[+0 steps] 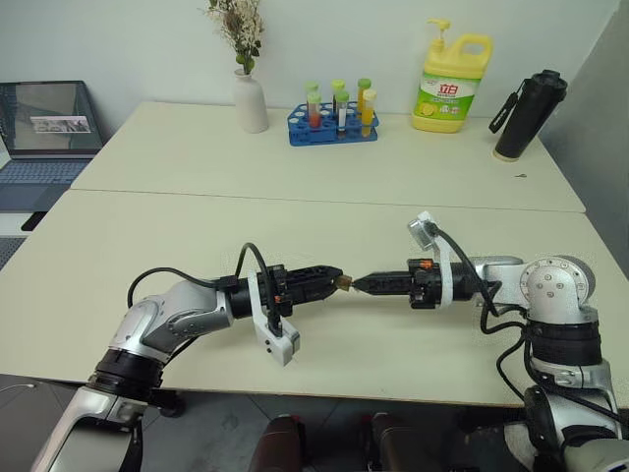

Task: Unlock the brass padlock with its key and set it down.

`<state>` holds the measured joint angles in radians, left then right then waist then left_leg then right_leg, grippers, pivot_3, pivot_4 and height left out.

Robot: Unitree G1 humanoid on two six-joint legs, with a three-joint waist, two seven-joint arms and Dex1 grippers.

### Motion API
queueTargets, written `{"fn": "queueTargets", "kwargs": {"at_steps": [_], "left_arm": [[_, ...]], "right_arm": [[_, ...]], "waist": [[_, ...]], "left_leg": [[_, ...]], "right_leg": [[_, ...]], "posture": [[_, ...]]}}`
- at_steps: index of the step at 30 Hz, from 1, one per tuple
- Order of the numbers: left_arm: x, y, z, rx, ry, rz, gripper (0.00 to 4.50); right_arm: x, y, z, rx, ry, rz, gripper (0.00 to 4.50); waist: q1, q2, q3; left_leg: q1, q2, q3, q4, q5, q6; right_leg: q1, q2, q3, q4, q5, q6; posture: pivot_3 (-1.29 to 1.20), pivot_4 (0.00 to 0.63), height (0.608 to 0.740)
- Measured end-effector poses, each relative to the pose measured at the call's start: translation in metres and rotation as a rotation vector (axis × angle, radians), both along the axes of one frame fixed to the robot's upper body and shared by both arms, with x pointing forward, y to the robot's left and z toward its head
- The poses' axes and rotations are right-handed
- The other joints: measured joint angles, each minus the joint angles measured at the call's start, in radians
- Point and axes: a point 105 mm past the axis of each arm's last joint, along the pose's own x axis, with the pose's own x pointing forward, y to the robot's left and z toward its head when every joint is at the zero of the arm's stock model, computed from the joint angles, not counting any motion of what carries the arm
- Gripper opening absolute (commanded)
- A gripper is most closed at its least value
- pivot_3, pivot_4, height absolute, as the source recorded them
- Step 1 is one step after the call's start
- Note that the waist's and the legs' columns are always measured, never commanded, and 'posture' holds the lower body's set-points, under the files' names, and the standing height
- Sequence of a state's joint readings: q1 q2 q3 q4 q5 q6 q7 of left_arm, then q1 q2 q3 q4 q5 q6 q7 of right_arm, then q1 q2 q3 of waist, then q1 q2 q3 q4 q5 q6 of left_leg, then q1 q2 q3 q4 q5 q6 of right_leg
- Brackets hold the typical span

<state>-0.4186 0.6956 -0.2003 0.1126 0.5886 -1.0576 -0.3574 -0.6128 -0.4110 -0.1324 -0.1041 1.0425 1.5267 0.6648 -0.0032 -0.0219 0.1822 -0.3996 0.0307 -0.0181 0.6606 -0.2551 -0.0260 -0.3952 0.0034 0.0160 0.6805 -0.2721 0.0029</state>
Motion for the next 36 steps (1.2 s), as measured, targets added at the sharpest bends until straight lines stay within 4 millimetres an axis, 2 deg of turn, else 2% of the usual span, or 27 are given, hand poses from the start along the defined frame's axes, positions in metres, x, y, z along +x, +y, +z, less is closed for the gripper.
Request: {"fn": "queueTargets", "kwargs": {"at_steps": [5,10,14,18,20,25,30,36], "left_arm": [[0.000,0.001,0.000,0.003,-0.001,-0.002,0.96],[0.001,0.001,0.000,-0.002,0.000,0.005,0.96],[0.001,0.001,-0.001,0.002,0.006,0.011,0.96],[0.003,0.003,-0.006,-0.007,0.042,0.038,0.96],[0.003,0.005,-0.008,-0.027,0.070,0.056,0.96],[0.004,0.006,-0.005,-0.044,0.086,0.064,0.96],[0.005,0.004,-0.006,-0.047,0.095,0.065,0.96],[0.007,0.006,-0.006,-0.039,0.100,0.082,0.96]], "right_arm": [[0.000,0.000,0.000,0.000,0.038,-0.001,0.00],[0.000,0.002,0.004,-0.040,-0.066,-0.011,0.00],[-0.002,0.004,0.004,-0.046,-0.135,0.007,0.95],[0.000,-0.008,0.000,-0.131,-0.312,0.002,2.45],[-0.001,-0.016,-0.005,-0.162,-0.372,0.007,2.50],[-0.008,-0.013,-0.003,-0.125,-0.444,0.039,2.50],[-0.014,0.010,-0.008,-0.067,-0.454,0.046,2.50],[-0.008,0.018,-0.009,-0.058,-0.463,-0.001,2.50]], "waist": [[-0.001,0.000,0.000],[-0.002,0.000,0.000],[-0.003,0.000,0.000],[-0.001,0.000,0.000],[-0.001,0.000,0.000],[-0.004,0.000,0.000],[-0.004,0.000,0.000],[-0.003,0.000,0.000]], "left_leg": [[-0.001,0.000,0.001,0.000,0.000,0.000],[-0.001,0.000,0.001,0.000,0.000,0.000],[-0.001,0.000,0.001,0.000,0.000,0.000],[-0.001,-0.001,0.001,0.000,0.000,0.000],[-0.001,-0.001,0.001,0.000,0.000,0.000],[0.000,0.000,0.001,0.000,0.000,0.000],[-0.001,0.000,0.001,0.000,0.000,0.000],[-0.001,0.000,0.001,0.000,0.000,0.000]], "right_leg": [[-0.001,0.000,0.000,0.000,0.000,0.000],[-0.001,0.000,0.000,0.000,-0.001,0.001],[-0.001,0.000,0.000,0.000,-0.003,0.005],[-0.001,0.000,0.000,-0.001,-0.003,0.005],[-0.001,-0.001,0.000,-0.001,-0.003,0.005],[-0.001,0.000,0.000,0.000,-0.003,0.005],[-0.001,0.000,0.000,0.000,-0.003,0.005],[-0.001,0.000,0.000,0.000,-0.003,0.005]], "posture": [[0.00,0.150,0.740],[0.00,0.150,0.740],[0.00,0.150,0.740],[0.00,0.150,0.740],[0.00,0.150,0.740],[0.00,0.150,0.740],[0.00,0.150,0.740],[0.00,0.150,0.740]]}}
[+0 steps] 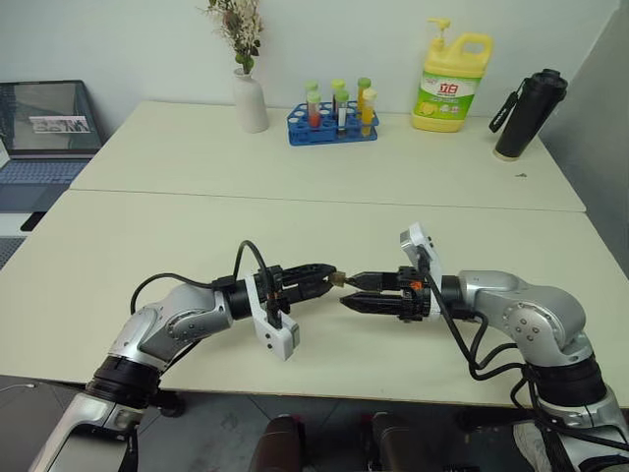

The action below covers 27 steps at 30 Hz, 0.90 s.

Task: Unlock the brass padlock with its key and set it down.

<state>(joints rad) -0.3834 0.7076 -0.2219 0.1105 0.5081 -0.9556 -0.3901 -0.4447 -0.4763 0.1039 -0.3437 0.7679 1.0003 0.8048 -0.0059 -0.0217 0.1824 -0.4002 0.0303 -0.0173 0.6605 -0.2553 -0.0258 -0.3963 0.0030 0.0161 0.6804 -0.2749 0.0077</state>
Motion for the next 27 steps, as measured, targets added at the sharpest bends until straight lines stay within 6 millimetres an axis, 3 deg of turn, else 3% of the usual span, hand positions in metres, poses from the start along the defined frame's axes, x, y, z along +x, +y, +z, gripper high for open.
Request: {"fn": "queueTargets", "kwargs": {"at_steps": [11,14,19,27], "left_arm": [[0.002,0.002,0.000,0.010,0.002,0.016,0.96],[-0.006,-0.008,0.003,0.001,-0.014,-0.035,0.96],[-0.007,-0.006,0.000,0.005,-0.003,-0.025,0.96],[-0.009,-0.008,0.002,0.003,-0.011,-0.033,0.96]], "right_arm": [[0.007,0.004,-0.004,0.002,0.006,-0.033,2.50],[0.012,-0.001,-0.016,-0.060,0.020,-0.054,2.50],[0.011,-0.022,-0.017,-0.125,0.015,-0.046,2.50],[0.012,-0.012,-0.008,-0.028,0.023,-0.043,2.50]], "waist": [[0.000,0.000,0.000],[0.001,0.000,0.000],[0.001,0.000,0.000],[-0.001,0.000,0.000]], "left_leg": [[0.000,0.000,0.000,0.000,0.000,0.000],[0.000,0.000,0.000,0.000,0.000,0.000],[0.000,0.000,0.000,0.000,0.000,0.000],[0.000,0.000,0.000,0.000,0.000,0.000]], "right_leg": [[0.000,0.000,0.000,0.000,0.000,0.000],[0.000,0.000,0.000,0.000,0.000,-0.001],[0.000,0.000,0.000,0.000,0.000,-0.001],[0.000,0.000,0.000,0.000,0.000,-0.001]], "posture": [[0.00,0.150,0.740],[0.00,0.150,0.740],[0.00,0.150,0.740],[0.00,0.150,0.740]]}}
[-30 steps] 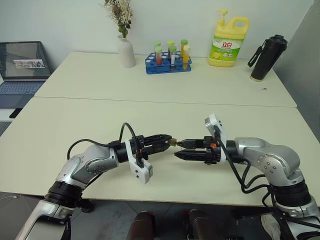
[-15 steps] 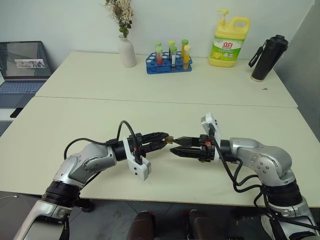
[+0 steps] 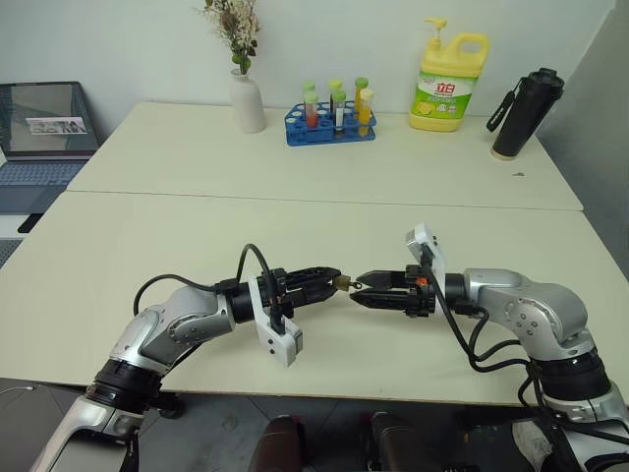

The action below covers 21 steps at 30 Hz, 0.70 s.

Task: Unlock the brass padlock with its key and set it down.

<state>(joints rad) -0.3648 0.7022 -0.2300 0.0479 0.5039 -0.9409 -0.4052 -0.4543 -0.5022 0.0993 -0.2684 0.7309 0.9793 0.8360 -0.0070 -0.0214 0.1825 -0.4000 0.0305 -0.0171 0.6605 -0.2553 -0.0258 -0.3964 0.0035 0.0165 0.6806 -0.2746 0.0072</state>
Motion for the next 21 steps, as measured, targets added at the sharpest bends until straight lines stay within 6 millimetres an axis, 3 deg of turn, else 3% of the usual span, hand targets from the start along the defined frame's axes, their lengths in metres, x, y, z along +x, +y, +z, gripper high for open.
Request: {"fn": "queueTargets", "kwargs": {"at_steps": [12,15,20,21], "left_arm": [[0.001,0.000,0.000,-0.002,0.003,0.008,0.96],[0.002,0.000,0.000,-0.002,0.005,0.013,0.96],[0.002,0.000,0.000,-0.003,0.006,0.015,0.96],[0.002,0.000,0.000,-0.003,0.006,0.015,0.96]], "right_arm": [[-0.001,0.012,0.002,0.053,0.020,-0.006,2.50],[-0.001,0.014,0.003,0.066,0.028,-0.003,1.94],[-0.003,0.015,0.006,0.085,0.041,-0.002,0.22],[-0.003,0.015,0.006,0.084,0.041,-0.002,0.17]], "waist": [[0.001,0.000,0.000],[0.001,0.000,0.000],[0.001,0.000,0.000],[0.001,0.000,0.000]], "left_leg": [[0.000,0.000,0.000,0.000,0.000,0.000],[0.000,0.000,0.000,0.000,0.000,0.000],[0.000,0.000,0.000,0.000,0.000,0.000],[0.000,0.000,0.000,0.000,0.000,0.000]], "right_leg": [[0.000,0.000,0.000,0.000,0.000,-0.001],[0.000,0.000,0.000,0.000,0.000,-0.001],[0.000,0.000,0.000,0.000,0.001,-0.001],[0.000,0.000,0.000,0.000,0.001,-0.001]], "posture": [[0.00,0.150,0.740],[0.00,0.150,0.740],[0.00,0.150,0.740],[0.00,0.150,0.740]]}}
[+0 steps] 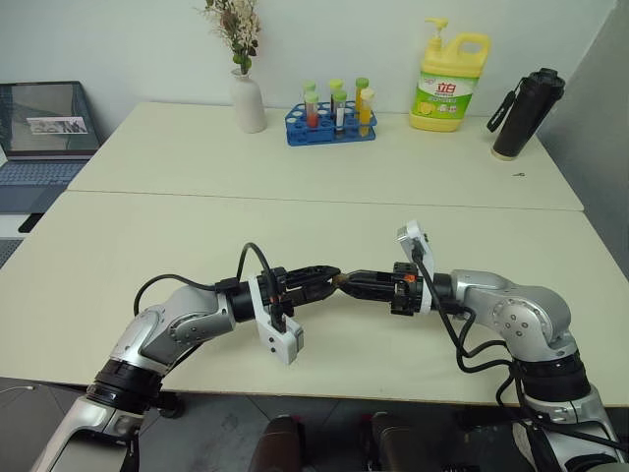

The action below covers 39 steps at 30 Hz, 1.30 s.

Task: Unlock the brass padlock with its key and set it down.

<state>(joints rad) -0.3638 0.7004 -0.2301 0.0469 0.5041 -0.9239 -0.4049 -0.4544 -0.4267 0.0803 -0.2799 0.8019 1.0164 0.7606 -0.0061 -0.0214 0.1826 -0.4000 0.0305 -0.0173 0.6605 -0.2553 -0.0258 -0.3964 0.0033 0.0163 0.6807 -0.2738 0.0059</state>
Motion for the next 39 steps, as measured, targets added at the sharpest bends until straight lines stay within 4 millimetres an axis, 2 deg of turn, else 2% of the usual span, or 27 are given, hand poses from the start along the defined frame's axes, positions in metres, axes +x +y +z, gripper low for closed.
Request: {"fn": "queueTargets", "kwargs": {"at_steps": [11,13,22,23,26,28,29,32,35,37,39], "left_arm": [[-0.001,0.000,-0.001,-0.010,0.012,-0.002,0.96],[-0.002,0.001,-0.001,-0.021,0.027,-0.005,1.68],[-0.017,0.004,-0.017,0.021,0.196,-0.069,4.41],[-0.018,0.005,-0.018,0.014,0.215,-0.067,4.50],[-0.023,0.012,-0.023,0.000,0.322,-0.034,4.50],[-0.036,0.023,-0.031,0.016,0.519,0.020,4.50],[-0.043,0.030,-0.037,0.010,0.694,0.073,4.50],[-0.053,0.030,-0.039,-0.029,0.943,0.115,4.50],[-0.058,0.024,-0.007,-0.161,1.139,0.096,3.93],[-0.058,0.022,0.016,-0.223,1.213,0.070,3.34],[-0.051,0.024,0.033,-0.288,1.236,0.070,2.68]], "right_arm": [[-0.001,0.000,0.000,-0.003,0.005,0.004,0.17],[-0.002,0.001,0.000,-0.002,0.004,0.009,0.17],[-0.002,0.001,0.000,0.000,0.005,0.011,0.17],[-0.002,0.001,0.000,0.000,0.004,0.011,0.17],[-0.001,0.000,0.001,0.001,-0.005,0.007,0.17],[0.002,-0.002,0.001,-0.007,-0.015,-0.006,0.17],[0.005,-0.006,0.000,-0.018,-0.021,-0.024,0.17],[0.010,-0.011,-0.003,-0.033,-0.025,-0.048,0.17],[0.011,-0.010,-0.005,-0.047,-0.048,-0.040,0.17],[0.012,-0.011,-0.006,-0.054,-0.060,-0.037,0.17],[0.012,-0.012,-0.006,-0.067,-0.082,-0.031,0.17]], "waist": [[0.000,0.000,0.000],[0.000,0.000,0.000],[-0.001,0.000,0.000],[-0.001,0.000,0.000],[-0.004,0.000,0.000],[-0.014,0.000,0.000],[-0.021,0.001,0.001],[-0.020,0.002,0.002],[-0.021,0.001,0.003],[-0.022,0.002,0.003],[-0.022,0.002,0.004]], "left_leg": [[0.000,0.000,0.000,0.000,0.000,0.000],[0.000,0.000,0.000,0.000,0.000,0.000],[0.000,0.000,0.000,0.000,0.000,0.000],[0.000,0.000,0.000,0.000,0.000,0.000],[0.000,0.001,0.000,0.000,0.000,0.000],[0.000,0.001,0.000,-0.001,0.000,0.000],[0.000,0.002,0.000,-0.001,0.000,0.000],[0.000,0.001,-0.001,0.000,0.000,0.000],[0.000,0.001,-0.002,0.000,0.000,0.000],[0.001,0.001,-0.001,0.000,0.000,0.000],[0.001,0.001,-0.002,0.000,0.000,0.000]], "right_leg": [[0.000,0.000,0.000,0.000,0.000,0.000],[0.000,0.000,0.000,0.000,0.000,0.000],[0.000,0.000,0.000,0.000,0.000,0.000],[0.000,0.000,0.000,0.000,0.000,0.000],[0.000,0.000,0.000,0.000,0.000,0.000],[-0.001,0.000,0.000,0.000,-0.001,0.000],[-0.001,0.000,0.000,0.000,-0.001,0.000],[0.000,-0.001,-0.001,0.000,-0.002,0.001],[0.000,0.000,-0.001,0.000,-0.002,0.001],[0.000,0.001,0.000,0.000,-0.002,0.001],[0.000,0.004,0.000,0.000,-0.002,0.002]], "posture": [[0.00,0.150,0.740],[0.00,0.150,0.740],[0.00,0.150,0.740],[0.00,0.150,0.740],[0.00,0.150,0.740],[0.00,0.150,0.740],[0.00,0.150,0.740],[0.00,0.150,0.740],[0.00,0.150,0.740],[0.00,0.150,0.740],[0.00,0.150,0.740]]}}
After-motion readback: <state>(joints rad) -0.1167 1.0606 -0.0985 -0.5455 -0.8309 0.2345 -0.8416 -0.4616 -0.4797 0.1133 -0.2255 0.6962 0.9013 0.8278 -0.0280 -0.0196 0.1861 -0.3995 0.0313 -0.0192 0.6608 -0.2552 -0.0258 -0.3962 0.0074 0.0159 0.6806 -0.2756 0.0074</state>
